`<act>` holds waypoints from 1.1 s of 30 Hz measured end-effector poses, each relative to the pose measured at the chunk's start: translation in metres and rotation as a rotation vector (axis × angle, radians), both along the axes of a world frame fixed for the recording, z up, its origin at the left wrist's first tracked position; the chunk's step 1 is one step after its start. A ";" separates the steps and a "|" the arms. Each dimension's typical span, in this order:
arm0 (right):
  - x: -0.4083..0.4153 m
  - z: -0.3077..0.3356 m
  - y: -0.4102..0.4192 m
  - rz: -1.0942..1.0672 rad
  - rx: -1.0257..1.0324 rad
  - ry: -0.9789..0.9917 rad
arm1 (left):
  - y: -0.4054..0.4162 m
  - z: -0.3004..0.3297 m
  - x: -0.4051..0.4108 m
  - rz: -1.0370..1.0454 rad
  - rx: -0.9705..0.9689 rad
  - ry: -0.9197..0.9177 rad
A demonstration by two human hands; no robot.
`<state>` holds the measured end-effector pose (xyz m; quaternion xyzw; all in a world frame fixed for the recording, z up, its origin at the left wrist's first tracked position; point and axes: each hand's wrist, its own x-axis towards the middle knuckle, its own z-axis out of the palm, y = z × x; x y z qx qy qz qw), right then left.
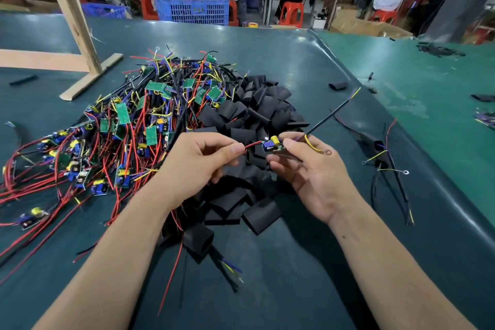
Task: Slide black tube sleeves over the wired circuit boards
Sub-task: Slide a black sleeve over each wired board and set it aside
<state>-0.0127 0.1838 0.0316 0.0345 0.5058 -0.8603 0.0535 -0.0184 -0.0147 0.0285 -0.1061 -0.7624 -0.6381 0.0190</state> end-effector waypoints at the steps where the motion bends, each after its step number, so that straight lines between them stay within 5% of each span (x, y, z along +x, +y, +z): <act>1: 0.001 0.002 0.002 -0.011 0.024 0.016 | -0.002 0.002 0.000 -0.010 0.030 -0.023; 8: -0.001 0.004 0.003 -0.002 -0.123 0.026 | -0.010 0.005 0.002 -0.136 0.133 -0.031; 13: 0.001 0.006 0.005 0.004 -0.073 0.093 | 0.000 0.004 0.001 0.133 0.106 0.091; 17: -0.007 0.016 0.031 -0.282 -0.155 0.178 | 0.008 -0.007 0.006 0.466 -0.635 0.513; 23: -0.008 0.012 0.043 -0.300 -0.261 0.096 | 0.037 -0.013 0.015 0.241 -1.123 0.330; 29: -0.011 0.009 0.040 -0.261 -0.258 0.080 | 0.027 -0.011 0.008 0.189 -0.820 0.047; 33: -0.010 0.009 0.040 -0.274 -0.248 0.067 | 0.022 -0.006 0.005 0.164 -0.633 0.152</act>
